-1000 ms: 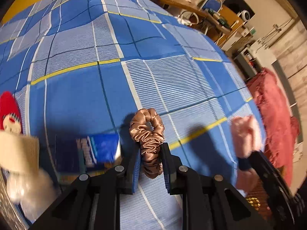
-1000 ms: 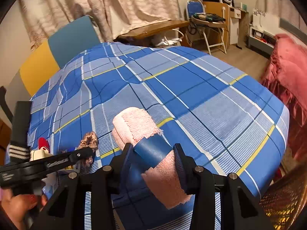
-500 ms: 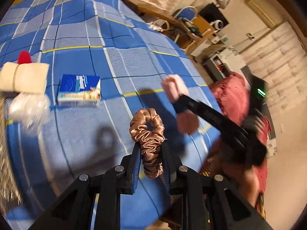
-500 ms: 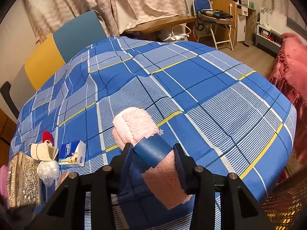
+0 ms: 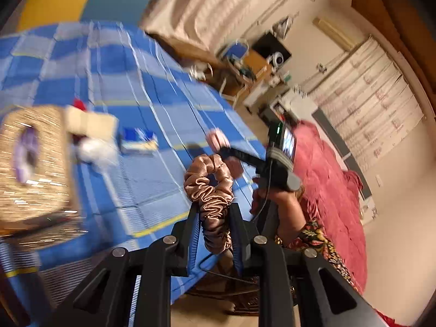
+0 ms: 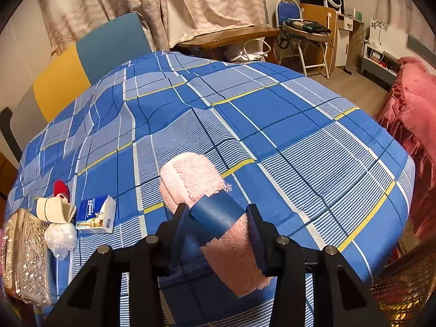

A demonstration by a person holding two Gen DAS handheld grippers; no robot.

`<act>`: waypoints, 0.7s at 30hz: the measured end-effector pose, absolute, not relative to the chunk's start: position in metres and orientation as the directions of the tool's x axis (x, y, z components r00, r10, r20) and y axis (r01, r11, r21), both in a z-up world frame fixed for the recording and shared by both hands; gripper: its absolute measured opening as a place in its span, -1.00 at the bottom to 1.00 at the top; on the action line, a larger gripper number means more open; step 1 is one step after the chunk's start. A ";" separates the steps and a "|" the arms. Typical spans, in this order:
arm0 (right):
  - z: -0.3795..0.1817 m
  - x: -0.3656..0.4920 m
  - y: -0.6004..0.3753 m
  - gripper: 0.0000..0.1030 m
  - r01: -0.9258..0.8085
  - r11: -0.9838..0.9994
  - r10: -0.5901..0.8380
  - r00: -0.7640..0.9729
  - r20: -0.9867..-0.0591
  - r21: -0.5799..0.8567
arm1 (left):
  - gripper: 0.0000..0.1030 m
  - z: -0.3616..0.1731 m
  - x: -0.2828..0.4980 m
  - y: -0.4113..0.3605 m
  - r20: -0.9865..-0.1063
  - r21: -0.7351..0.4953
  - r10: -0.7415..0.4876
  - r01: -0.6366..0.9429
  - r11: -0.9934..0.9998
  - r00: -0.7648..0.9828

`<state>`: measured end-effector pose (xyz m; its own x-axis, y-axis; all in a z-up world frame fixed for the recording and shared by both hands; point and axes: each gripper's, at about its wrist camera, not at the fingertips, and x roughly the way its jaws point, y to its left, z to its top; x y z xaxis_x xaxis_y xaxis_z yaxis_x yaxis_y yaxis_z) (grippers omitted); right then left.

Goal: Organize soft objects
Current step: 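Carry the scrunchie into the gold tray and open the left tool while the right tool holds the sock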

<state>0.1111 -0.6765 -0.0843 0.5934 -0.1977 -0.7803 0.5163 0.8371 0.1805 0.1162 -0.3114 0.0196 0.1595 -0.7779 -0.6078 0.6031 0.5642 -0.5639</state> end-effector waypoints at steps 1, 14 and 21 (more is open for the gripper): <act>-0.084 0.112 -0.675 -0.15 0.514 0.840 -0.202 0.591 -0.781 0.171 | -0.61 0.027 0.118 -0.297 -0.596 -0.558 -0.781 0.603 0.570 0.186; -0.075 0.101 -0.683 -0.15 0.549 0.811 -0.236 0.623 -0.746 0.202 | -0.61 0.038 0.187 -0.094 -0.575 -0.515 -0.602 0.327 0.793 0.555; -0.077 0.100 -0.686 -0.15 0.556 0.805 -0.234 0.618 -0.750 0.207 | -0.61 -0.029 0.237 -0.056 -0.677 -0.526 -0.525 0.161 0.835 0.515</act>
